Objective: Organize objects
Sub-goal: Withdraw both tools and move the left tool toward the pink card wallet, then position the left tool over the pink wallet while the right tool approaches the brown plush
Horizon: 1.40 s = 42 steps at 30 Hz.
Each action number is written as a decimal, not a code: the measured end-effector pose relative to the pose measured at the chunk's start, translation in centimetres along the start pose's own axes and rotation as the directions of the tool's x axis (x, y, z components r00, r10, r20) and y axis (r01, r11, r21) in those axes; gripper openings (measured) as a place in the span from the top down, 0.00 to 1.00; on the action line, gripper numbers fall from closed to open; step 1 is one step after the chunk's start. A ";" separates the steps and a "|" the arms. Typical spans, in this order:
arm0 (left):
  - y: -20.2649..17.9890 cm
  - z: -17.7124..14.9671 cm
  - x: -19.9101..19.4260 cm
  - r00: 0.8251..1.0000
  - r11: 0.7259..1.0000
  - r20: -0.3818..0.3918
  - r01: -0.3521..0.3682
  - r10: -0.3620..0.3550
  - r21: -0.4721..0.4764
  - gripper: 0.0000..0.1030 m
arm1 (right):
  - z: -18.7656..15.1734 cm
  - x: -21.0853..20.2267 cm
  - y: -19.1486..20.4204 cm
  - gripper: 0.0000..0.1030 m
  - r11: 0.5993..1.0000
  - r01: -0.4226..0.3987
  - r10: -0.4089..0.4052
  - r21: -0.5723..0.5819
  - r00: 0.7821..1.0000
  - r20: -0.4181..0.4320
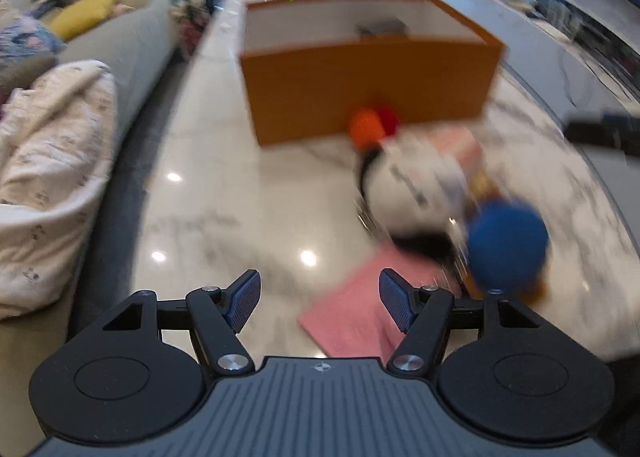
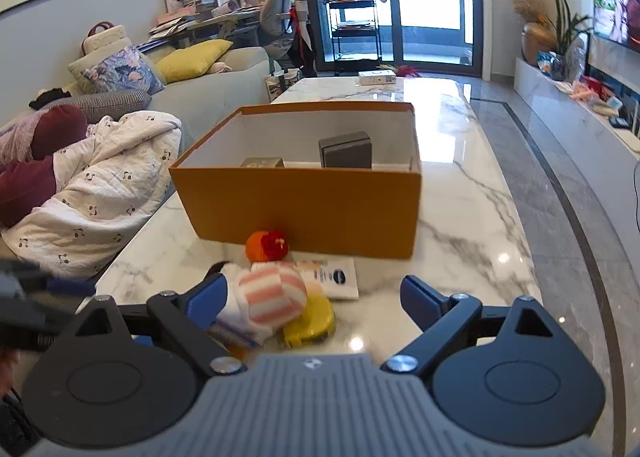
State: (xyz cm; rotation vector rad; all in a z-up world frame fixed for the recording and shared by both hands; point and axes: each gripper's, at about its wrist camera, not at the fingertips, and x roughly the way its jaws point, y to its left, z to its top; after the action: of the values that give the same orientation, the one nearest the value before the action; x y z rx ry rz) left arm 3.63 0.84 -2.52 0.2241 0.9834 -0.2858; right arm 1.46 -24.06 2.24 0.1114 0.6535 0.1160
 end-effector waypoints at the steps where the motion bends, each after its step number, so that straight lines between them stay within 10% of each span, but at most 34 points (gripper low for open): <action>1: -0.4 -0.6 0.2 1.000 1.000 -0.018 0.018 -0.017 0.025 0.25 | -0.3 -0.4 -0.1 0.09 1.000 -0.002 0.002 0.009 1.000 0.001; 8: -5.1 -2.3 0.9 0.998 0.940 0.062 0.007 -0.030 0.341 0.25 | -1.3 -1.8 -1.1 0.09 0.998 -0.017 0.017 0.062 1.000 -0.001; 15: -5.9 -2.9 3.7 0.999 0.917 -0.021 0.036 -0.030 0.397 0.23 | -1.3 -1.9 -1.5 0.09 0.997 -0.026 0.026 0.074 1.000 0.000; 22: -2.8 -1.7 5.3 0.998 0.982 -0.058 -0.016 0.028 0.189 0.09 | -1.7 -0.8 -0.4 0.09 0.998 -0.052 0.054 0.045 0.998 -0.039; 26: -1.3 -1.5 5.5 0.991 0.989 -0.073 -0.103 0.111 0.108 0.10 | -2.3 0.2 1.2 0.09 0.998 -0.065 0.065 -0.001 0.995 -0.069; 34: -0.5 -1.9 4.1 0.986 0.994 -0.134 -0.091 0.099 0.065 0.10 | -3.1 3.3 3.3 0.09 0.975 -0.174 0.187 0.138 0.979 -0.086; 42: 1.8 -2.3 3.7 0.968 0.995 -0.231 -0.087 0.095 0.045 0.10 | -3.9 5.2 6.2 0.09 0.988 -0.151 0.151 0.013 0.971 -0.188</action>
State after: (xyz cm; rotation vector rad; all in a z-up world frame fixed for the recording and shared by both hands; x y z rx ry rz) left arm 4.42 2.78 -6.76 0.3395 1.1972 -0.1951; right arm 2.68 -16.93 -3.10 0.1506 0.8339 0.2761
